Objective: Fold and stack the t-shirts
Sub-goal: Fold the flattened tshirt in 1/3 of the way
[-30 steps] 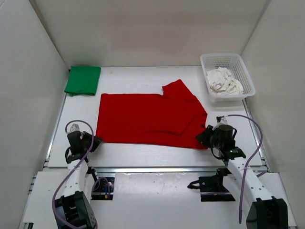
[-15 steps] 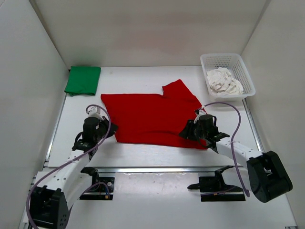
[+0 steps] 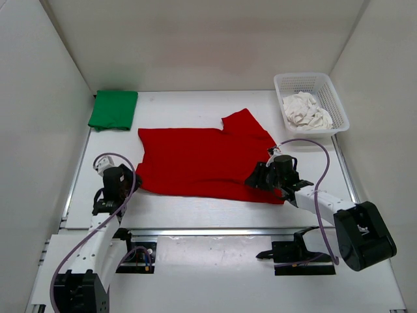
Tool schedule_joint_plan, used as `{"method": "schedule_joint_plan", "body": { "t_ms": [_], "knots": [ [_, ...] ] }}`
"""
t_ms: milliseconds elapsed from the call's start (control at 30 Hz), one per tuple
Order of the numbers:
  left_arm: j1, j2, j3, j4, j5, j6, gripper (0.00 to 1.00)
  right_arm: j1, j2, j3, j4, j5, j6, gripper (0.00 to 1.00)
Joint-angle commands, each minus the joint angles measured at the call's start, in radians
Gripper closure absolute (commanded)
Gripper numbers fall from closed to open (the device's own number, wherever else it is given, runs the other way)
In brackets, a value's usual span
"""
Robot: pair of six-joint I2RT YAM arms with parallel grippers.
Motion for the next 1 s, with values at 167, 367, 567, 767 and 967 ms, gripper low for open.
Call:
{"method": "schedule_joint_plan", "body": {
  "t_ms": [167,367,567,767,967],
  "knots": [
    [0.054,0.002,0.169,-0.123,-0.183,-0.011,0.01,-0.019,0.017,0.031,0.045,-0.016,-0.028,0.58],
    [-0.03,0.038,-0.023,0.187,0.141,-0.083,0.51,-0.02,0.067,0.04,0.065,-0.036,-0.022,0.59],
    [-0.034,0.238,-0.041,0.315,0.187,-0.104,0.57,0.0,0.099,0.061,0.065,-0.025,-0.021,0.6],
    [0.092,0.301,-0.035,0.305,0.175,-0.112,0.53,0.023,0.145,0.101,0.062,-0.021,-0.015,0.64],
    [0.267,0.26,-0.148,0.277,0.285,-0.109,0.51,0.009,0.184,0.116,0.094,-0.05,-0.007,0.76]
  ]
}}
